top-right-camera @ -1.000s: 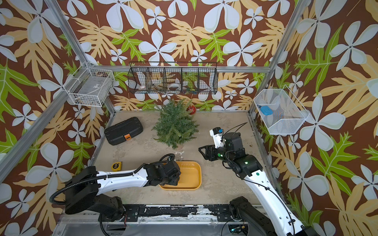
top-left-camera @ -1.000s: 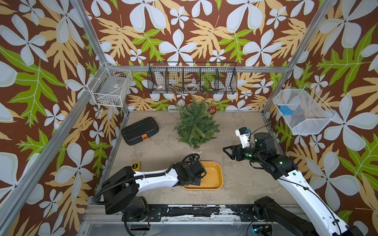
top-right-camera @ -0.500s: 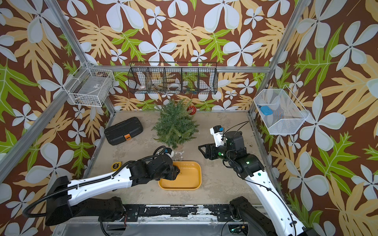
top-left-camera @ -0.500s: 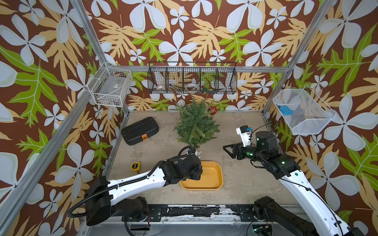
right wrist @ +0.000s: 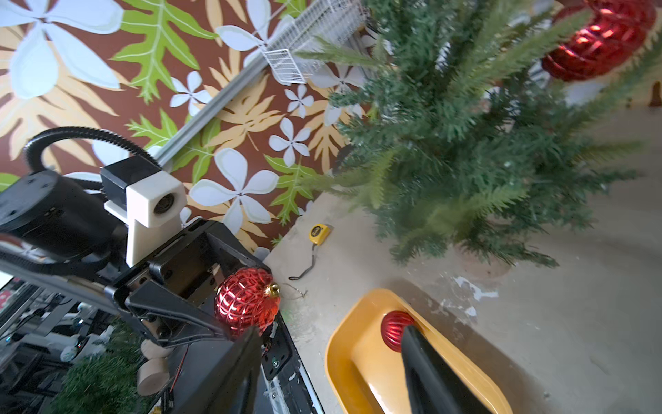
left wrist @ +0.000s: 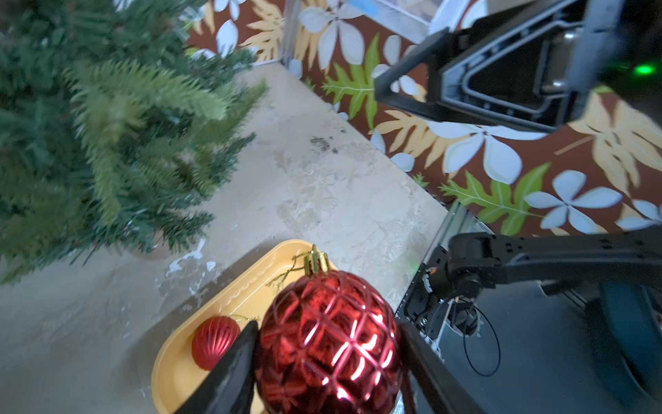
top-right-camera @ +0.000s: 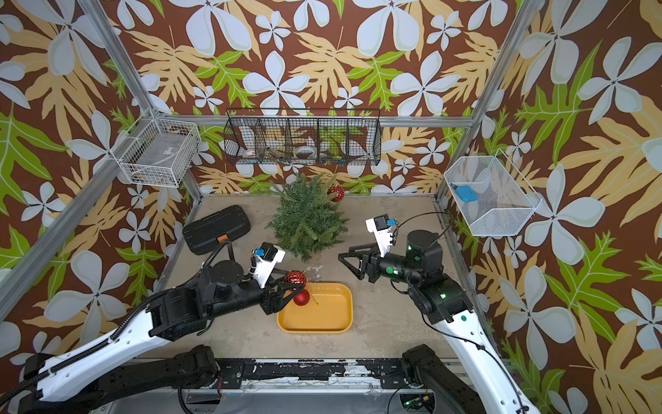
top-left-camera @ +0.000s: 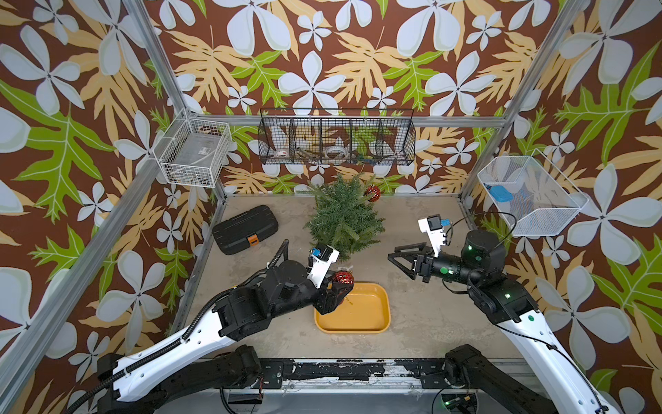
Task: Decorate the small christmas tree with ornaments
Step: Pick up an ornament from the container.
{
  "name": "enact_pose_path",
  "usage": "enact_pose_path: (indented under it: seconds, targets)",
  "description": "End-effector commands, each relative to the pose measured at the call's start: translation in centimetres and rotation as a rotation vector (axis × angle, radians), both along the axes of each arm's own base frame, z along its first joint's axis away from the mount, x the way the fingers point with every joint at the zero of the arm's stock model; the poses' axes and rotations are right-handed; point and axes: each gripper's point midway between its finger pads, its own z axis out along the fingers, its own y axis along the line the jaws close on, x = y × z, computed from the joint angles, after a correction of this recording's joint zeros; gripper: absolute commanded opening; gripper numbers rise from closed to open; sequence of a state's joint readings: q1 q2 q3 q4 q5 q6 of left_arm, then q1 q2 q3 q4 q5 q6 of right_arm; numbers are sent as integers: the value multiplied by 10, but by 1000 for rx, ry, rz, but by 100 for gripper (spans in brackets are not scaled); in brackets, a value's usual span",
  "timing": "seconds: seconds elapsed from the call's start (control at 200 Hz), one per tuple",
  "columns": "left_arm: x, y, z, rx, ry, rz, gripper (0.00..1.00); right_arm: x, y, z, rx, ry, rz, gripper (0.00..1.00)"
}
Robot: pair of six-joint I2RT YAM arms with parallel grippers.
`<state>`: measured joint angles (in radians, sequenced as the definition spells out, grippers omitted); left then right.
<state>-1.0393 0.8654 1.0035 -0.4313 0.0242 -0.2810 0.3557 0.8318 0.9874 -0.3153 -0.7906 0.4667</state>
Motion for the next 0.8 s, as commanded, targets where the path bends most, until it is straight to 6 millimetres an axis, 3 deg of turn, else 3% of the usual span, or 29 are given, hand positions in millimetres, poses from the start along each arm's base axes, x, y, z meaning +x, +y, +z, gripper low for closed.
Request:
enact_pose_path:
  seconds: [0.0, 0.14, 0.305, 0.515, 0.601, 0.736, 0.796]
  targets:
    - [-22, -4, 21, -3, -184, -188, 38, -21, 9, 24, 64, -88, 132, 66]
    - [-44, 4, 31, -24, -400, -315, 35, -46, 21, 31, 103, -82, 271, 70]
    - [-64, 14, 39, -31, -600, -419, 36, -74, 46, 23, 106, -34, 417, 79]
    - [-72, 18, 28, 48, -664, -494, 36, -107, 83, 14, 79, -15, 563, 85]
    - [-69, 17, 19, 98, -642, -501, 36, -114, 95, 10, 72, -1, 597, 85]
    - [-62, 17, 12, 137, -633, -481, 36, -113, 114, -13, 26, 99, 614, 83]
    - [-62, 18, 10, 140, -629, -480, 40, -109, 121, -20, 25, 167, 602, 80]
